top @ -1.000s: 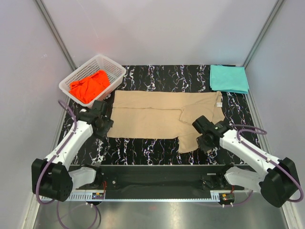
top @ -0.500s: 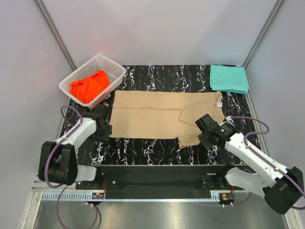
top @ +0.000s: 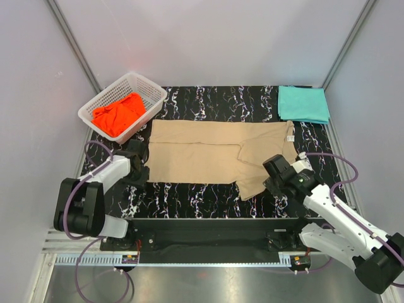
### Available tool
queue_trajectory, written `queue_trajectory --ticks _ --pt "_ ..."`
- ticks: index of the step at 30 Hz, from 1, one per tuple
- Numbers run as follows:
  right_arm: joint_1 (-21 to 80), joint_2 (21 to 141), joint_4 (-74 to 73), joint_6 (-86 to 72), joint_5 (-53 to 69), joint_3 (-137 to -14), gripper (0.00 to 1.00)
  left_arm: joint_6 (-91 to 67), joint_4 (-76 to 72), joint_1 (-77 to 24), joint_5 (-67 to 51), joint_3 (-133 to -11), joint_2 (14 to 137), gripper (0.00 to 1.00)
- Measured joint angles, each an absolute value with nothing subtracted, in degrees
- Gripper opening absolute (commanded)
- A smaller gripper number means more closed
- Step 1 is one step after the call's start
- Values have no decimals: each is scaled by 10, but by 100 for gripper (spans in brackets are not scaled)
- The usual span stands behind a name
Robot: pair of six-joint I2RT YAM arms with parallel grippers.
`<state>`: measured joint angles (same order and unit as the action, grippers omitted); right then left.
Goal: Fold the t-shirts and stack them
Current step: Fold the tshirt
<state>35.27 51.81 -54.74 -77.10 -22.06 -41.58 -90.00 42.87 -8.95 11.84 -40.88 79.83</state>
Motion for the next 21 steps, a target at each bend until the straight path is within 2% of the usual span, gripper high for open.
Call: queue_trajectory --ticks 1,5,6,14,21 --pt "353 516 -547 -767 -222 -416 0 -900 427 -90 118 -411 801 35" --pt "353 513 -550 -748 -234 -418 0 -898 417 -90 119 -419 816 5" --pt "353 513 -554 -743 -236 -421 0 -897 413 -90 119 -420 819 0" --pt "353 544 -626 -695 -259 -505 0 -893 408 -95 122 -419 814 0" --pt "353 512 -672 -688 -259 -508 0 -908 434 -121 130 -408 780 0"
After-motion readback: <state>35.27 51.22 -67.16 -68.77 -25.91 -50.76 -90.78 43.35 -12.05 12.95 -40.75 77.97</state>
